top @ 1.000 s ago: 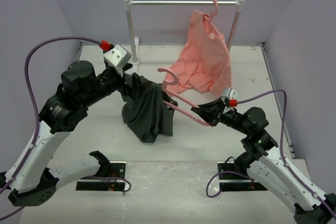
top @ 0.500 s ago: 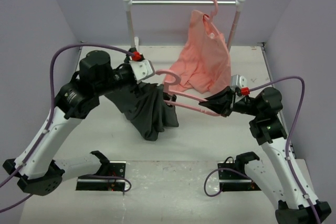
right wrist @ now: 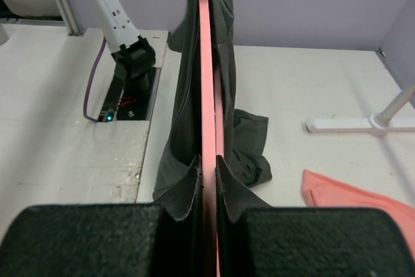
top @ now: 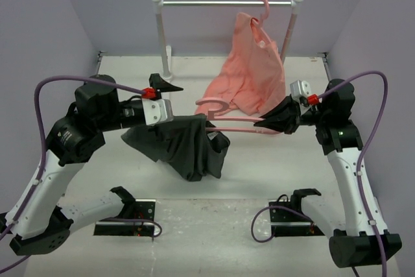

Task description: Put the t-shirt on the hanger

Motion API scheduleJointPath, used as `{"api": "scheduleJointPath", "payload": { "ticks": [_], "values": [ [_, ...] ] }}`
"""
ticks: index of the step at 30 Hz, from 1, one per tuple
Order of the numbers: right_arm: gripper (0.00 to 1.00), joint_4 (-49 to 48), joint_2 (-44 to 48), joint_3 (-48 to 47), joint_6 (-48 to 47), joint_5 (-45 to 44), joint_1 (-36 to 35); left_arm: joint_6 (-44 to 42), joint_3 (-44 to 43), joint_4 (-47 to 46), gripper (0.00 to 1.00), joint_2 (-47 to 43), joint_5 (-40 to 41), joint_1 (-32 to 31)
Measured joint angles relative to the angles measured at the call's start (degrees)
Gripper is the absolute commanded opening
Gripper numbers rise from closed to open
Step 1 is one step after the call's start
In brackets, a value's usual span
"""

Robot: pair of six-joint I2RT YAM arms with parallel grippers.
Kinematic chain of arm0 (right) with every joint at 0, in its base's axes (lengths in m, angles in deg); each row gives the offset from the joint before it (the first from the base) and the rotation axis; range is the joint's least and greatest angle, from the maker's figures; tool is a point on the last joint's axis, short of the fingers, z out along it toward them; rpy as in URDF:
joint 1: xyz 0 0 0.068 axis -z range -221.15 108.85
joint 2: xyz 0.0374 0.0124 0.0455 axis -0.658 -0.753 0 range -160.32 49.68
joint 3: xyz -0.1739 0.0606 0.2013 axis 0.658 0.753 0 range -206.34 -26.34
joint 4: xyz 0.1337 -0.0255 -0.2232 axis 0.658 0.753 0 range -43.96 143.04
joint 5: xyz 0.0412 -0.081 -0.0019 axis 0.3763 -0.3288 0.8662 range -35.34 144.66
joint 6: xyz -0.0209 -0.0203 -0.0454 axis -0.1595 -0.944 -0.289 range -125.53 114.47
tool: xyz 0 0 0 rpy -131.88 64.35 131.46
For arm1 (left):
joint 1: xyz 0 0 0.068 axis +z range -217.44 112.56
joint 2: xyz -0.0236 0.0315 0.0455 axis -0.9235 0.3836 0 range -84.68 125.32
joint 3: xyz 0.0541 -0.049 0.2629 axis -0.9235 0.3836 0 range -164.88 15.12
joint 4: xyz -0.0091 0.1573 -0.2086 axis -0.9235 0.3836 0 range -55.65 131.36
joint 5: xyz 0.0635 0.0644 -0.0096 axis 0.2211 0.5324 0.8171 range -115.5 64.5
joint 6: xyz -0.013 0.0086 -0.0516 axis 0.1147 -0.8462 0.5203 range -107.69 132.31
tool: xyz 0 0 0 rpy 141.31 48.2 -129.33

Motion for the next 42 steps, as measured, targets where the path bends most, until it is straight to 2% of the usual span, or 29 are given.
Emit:
{"api": "scheduleJointPath", "payload": {
  "ticks": [4,7,8,12,14,16,25,26,28,30,36,39,42],
  "values": [
    [0.00,0.4,0.1,0.0,-0.9,-0.6,0.4,1.8,-1.3,0.2,0.96,1.8,-0.5,0.0],
    [0.00,0.4,0.1,0.0,-0.9,-0.8,0.4,2.3,-2.3,1.1,0.70,4.9,-2.8,0.0],
    [0.00,0.4,0.0,0.0,-0.9,-0.8,0.4,2.7,-2.3,1.8,0.57,6.1,-3.7,0.0],
    [0.00,0.4,-0.2,0.0,-0.9,-0.8,0.4,2.8,-1.3,4.1,0.29,9.1,-5.0,0.0],
    [0.00,0.4,-0.5,0.0,-0.9,-0.9,0.4,2.9,-1.0,5.2,0.10,9.9,-5.6,0.0],
    [0.00,0.3,-0.9,-0.2,-0.9,-1.0,0.4,2.8,-0.9,6.1,0.00,10.4,-6.9,0.0],
    [0.00,0.4,-1.8,-0.6,-1.6,-0.2,0.4,2.5,-0.9,6.9,0.00,10.6,-10.6,0.2],
    [0.17,0.3,-1.9,-0.6,-1.3,0.0,0.4,2.5,-0.9,6.7,0.00,10.6,-10.8,0.2],
    [0.74,-1.4,-2.1,-0.5,2.4,-1.5,0.4,3.0,0.0,5.1,0.00,10.2,-10.2,0.4],
    [0.98,-3.9,-1.5,-0.1,7.7,-8.8,0.3,4.1,1.5,3.3,0.00,9.6,-8.9,0.3],
    [0.99,-5.3,8.2,4.5,30.7,-45.1,0.5,10.5,6.7,-1.4,0.00,6.1,-0.5,0.1],
    [0.98,-5.8,15.9,8.3,40.1,-57.1,0.8,14.7,8.4,-2.9,0.00,4.2,3.7,0.0],
    [0.87,-12.9,23.0,16.4,50.8,-59.8,0.8,17.9,9.1,-4.9,0.00,3.4,5.9,0.0]
  ]
}}
